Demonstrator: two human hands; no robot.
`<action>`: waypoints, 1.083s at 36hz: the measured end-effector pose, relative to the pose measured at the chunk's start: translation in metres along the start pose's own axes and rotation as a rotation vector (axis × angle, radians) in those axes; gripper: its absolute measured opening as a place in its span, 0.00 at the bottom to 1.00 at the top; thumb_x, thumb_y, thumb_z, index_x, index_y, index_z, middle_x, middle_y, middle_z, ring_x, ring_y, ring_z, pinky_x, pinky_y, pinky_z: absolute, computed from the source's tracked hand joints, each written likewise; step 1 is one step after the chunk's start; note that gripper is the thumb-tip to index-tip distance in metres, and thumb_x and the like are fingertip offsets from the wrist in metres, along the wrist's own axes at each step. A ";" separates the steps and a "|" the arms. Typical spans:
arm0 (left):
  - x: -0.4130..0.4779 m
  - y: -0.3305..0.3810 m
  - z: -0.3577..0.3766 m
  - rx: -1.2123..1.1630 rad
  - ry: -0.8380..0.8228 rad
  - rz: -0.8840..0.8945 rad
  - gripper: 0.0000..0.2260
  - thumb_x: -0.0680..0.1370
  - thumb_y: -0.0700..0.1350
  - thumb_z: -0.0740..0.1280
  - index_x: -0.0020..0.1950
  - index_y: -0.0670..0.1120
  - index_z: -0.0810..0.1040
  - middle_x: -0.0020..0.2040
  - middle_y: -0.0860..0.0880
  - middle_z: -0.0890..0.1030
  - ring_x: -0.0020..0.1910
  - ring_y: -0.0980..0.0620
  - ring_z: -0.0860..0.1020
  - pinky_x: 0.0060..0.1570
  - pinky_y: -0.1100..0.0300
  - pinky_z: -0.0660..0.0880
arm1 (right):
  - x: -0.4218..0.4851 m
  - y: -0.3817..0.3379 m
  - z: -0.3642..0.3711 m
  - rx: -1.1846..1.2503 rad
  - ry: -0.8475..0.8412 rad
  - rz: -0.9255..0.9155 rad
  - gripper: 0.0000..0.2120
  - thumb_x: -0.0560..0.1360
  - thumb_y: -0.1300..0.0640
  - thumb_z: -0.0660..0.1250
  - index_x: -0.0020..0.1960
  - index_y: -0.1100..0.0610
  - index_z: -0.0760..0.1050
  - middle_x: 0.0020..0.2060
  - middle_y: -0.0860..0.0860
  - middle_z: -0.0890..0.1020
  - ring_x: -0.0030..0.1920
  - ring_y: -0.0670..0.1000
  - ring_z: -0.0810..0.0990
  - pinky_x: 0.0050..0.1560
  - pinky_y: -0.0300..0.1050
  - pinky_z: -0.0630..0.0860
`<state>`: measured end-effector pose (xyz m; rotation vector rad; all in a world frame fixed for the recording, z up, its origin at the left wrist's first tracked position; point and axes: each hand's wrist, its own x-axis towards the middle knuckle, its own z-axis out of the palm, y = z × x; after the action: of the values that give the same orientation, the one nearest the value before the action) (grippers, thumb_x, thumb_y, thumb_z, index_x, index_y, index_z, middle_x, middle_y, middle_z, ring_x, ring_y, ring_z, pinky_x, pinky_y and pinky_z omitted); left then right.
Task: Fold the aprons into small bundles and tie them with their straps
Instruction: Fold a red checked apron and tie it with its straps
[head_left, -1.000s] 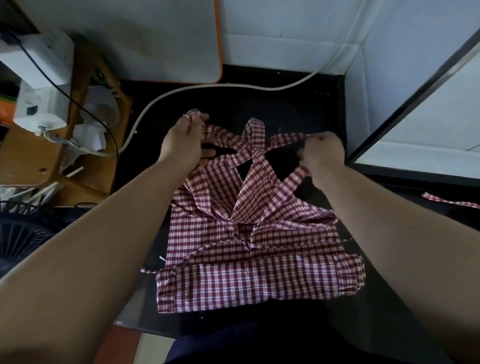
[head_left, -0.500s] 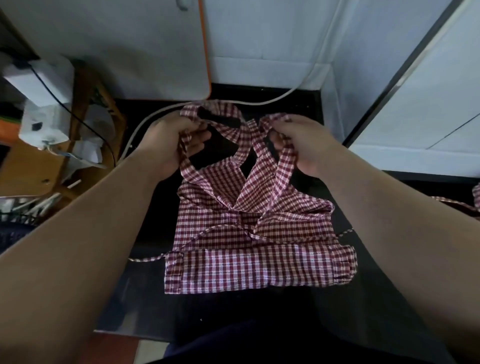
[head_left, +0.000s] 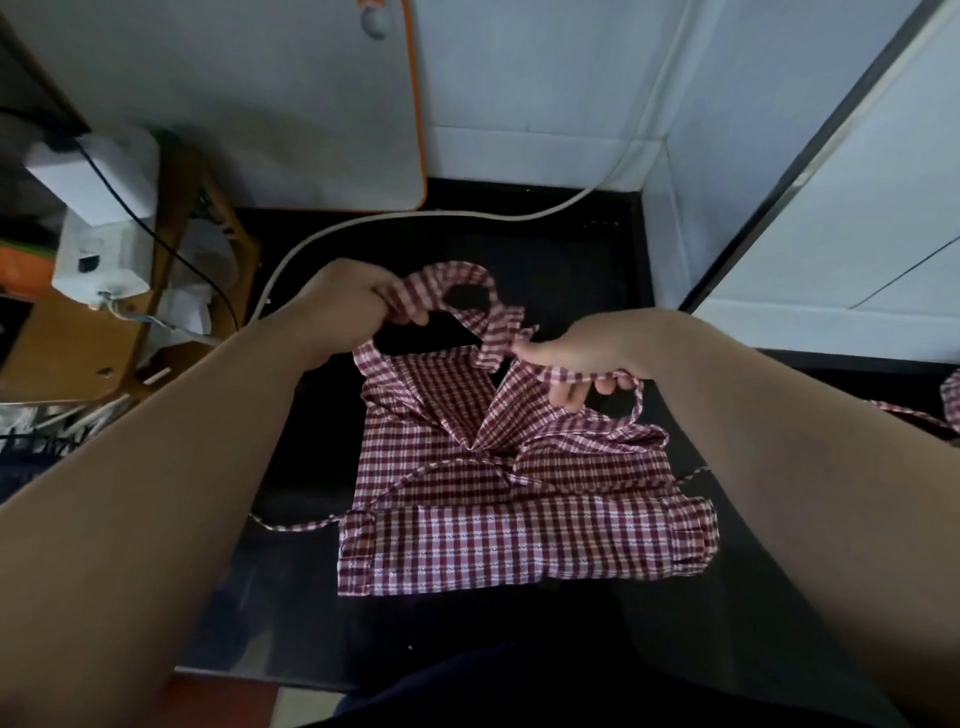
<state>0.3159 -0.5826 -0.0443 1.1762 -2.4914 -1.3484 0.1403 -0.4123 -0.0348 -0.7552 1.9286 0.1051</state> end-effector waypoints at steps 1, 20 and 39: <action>-0.002 0.005 0.000 0.159 -0.053 -0.006 0.16 0.75 0.34 0.65 0.35 0.52 0.84 0.42 0.50 0.85 0.46 0.50 0.79 0.50 0.56 0.75 | 0.004 -0.001 0.002 0.020 0.067 -0.009 0.32 0.77 0.33 0.53 0.56 0.58 0.79 0.43 0.51 0.86 0.25 0.45 0.64 0.28 0.37 0.65; 0.006 0.024 -0.011 0.149 0.228 0.028 0.20 0.80 0.44 0.60 0.72 0.48 0.67 0.54 0.43 0.76 0.38 0.49 0.74 0.33 0.59 0.67 | 0.000 -0.007 -0.026 0.866 0.796 -0.208 0.15 0.78 0.51 0.56 0.34 0.53 0.66 0.31 0.49 0.71 0.33 0.49 0.71 0.37 0.45 0.71; 0.021 -0.026 0.010 -0.267 0.132 -0.185 0.22 0.74 0.29 0.59 0.47 0.54 0.84 0.43 0.53 0.82 0.41 0.59 0.79 0.44 0.70 0.75 | 0.028 -0.008 -0.002 0.548 0.587 -0.064 0.15 0.81 0.62 0.58 0.66 0.65 0.70 0.65 0.60 0.73 0.63 0.58 0.72 0.62 0.48 0.69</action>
<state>0.3125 -0.5983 -0.0759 1.4066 -2.0784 -1.5322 0.1352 -0.4324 -0.0556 -0.4979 2.3181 -0.7309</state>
